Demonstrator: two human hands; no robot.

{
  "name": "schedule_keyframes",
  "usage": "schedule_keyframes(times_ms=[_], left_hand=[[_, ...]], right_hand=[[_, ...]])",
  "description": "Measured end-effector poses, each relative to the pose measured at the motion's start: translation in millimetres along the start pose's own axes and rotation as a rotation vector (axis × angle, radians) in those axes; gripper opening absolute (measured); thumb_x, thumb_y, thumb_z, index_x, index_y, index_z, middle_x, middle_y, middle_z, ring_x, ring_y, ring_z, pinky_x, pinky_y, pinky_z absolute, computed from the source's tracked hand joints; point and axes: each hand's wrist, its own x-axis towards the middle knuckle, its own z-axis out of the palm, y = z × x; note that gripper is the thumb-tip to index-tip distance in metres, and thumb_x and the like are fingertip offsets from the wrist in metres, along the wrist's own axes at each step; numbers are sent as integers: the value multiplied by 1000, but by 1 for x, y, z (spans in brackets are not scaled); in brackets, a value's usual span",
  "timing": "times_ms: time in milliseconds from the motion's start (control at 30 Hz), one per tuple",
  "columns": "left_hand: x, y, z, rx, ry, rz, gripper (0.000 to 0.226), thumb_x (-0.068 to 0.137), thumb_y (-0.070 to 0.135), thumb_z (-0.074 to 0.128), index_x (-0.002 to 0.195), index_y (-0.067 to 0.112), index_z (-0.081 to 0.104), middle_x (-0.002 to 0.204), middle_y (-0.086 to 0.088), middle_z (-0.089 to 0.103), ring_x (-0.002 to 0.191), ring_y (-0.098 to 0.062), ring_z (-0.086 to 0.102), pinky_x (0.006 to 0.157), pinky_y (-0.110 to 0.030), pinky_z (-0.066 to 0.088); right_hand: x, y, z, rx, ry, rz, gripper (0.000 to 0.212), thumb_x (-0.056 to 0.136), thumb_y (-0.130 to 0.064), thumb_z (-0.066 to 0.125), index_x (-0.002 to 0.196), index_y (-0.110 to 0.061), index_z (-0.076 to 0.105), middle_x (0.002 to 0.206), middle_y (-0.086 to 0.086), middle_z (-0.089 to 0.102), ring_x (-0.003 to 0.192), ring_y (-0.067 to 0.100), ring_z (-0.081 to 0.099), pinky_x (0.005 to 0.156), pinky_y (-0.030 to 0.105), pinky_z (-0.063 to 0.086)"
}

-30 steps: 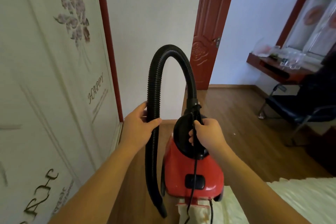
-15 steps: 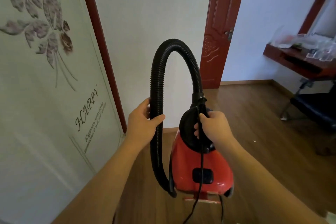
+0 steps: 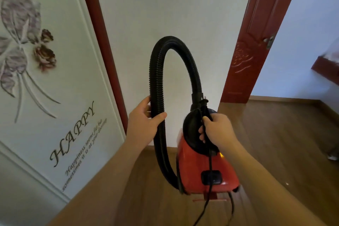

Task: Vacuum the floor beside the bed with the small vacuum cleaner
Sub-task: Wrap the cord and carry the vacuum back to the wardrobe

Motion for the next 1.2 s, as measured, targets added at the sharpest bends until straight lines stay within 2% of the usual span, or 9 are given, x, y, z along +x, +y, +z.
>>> schedule_keyframes(times_ms=[133,200,300,500,700,800,967,1067,1200], left_hand=[[48,-18,21,-22,13,-13,54,86,12,79,136,21,60,107,10,71,90,2,69,73,-11,55],[74,-30,32,-22,22,-14,52,86,12,79,134,21,61,107,7,71,90,2,69,72,-11,55],[116,-49,49,-30,53,-8,52,86,12,79,133,24,60,106,12,70,90,5,67,73,-10,54],[191,-82,79,-1,139,-20,56,87,19,79,137,24,56,102,19,67,90,9,64,70,-6,52],[241,-93,102,54,225,-53,54,87,21,79,135,24,57,103,18,68,93,-2,66,72,-6,51],[260,-94,121,105,261,-73,55,85,21,81,135,25,58,100,17,69,90,-4,68,76,-16,57],[279,-99,157,170,389,-139,56,85,24,82,134,32,58,99,12,71,89,-9,70,78,-30,61],[280,-98,181,188,515,-180,53,85,21,81,130,37,58,100,9,71,89,-9,70,75,-20,58],[277,-89,214,237,647,-227,43,86,19,78,120,37,59,96,18,70,87,2,65,75,-15,55]], right_hand=[[60,-9,2,4,-17,-2,26,103,-14,45,89,-6,66,60,6,67,49,25,64,56,40,58],[89,-11,7,1,-31,-2,25,103,-15,45,93,-7,66,63,8,69,50,24,65,55,37,58],[134,-11,16,-32,-55,-8,26,103,-14,45,91,-5,66,64,8,69,47,20,64,52,33,56],[223,-17,28,-104,-135,-23,30,103,-15,44,86,-3,67,66,11,70,51,23,65,62,43,61],[296,-24,32,-103,-230,-40,26,102,-17,47,89,-7,67,63,7,69,52,23,65,61,42,61],[333,-24,26,-79,-282,-56,28,102,-16,47,87,-4,67,60,6,68,52,24,65,60,45,61],[393,-12,22,-78,-404,-93,32,103,-16,46,80,-2,65,56,6,66,47,23,63,53,37,57],[425,-1,20,-96,-531,-126,33,103,-16,46,79,0,63,54,7,65,46,24,61,52,38,56],[457,3,16,-103,-692,-175,29,104,-17,43,84,-2,60,57,7,64,44,21,59,47,33,51]])
